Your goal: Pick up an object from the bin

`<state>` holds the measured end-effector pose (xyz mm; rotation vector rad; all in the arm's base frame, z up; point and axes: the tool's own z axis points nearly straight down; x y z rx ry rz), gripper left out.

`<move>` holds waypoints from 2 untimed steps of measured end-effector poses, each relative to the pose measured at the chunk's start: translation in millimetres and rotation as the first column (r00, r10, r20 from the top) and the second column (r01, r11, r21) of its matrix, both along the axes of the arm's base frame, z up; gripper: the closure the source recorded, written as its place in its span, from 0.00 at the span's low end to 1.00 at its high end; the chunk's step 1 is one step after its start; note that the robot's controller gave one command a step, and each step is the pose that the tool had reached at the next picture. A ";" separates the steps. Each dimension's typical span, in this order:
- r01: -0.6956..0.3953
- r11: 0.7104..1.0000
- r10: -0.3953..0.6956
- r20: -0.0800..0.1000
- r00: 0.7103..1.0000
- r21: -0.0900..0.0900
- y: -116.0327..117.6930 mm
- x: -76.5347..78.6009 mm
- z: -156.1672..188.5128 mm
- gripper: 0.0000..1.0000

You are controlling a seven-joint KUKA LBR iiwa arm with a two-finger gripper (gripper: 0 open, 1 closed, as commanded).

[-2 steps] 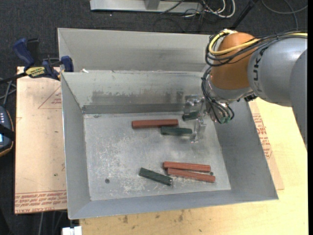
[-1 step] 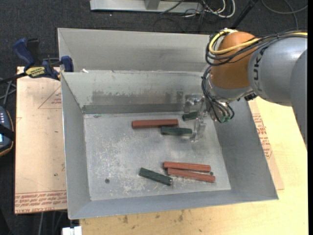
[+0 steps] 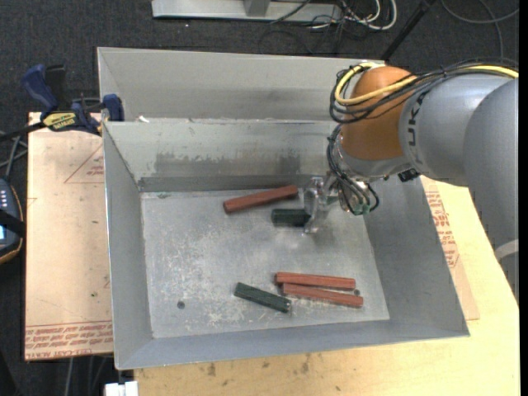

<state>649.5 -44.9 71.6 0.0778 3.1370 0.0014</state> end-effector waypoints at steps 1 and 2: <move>0.000 1.000 0.000 0.000 1.000 0.000 0.0 0.0 0.0 1.00; 0.024 1.000 -0.024 0.001 1.000 0.000 6.8 -3.8 147.7 1.00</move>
Offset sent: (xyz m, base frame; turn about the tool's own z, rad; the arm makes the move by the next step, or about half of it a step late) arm -0.0049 0.0063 0.1471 0.0260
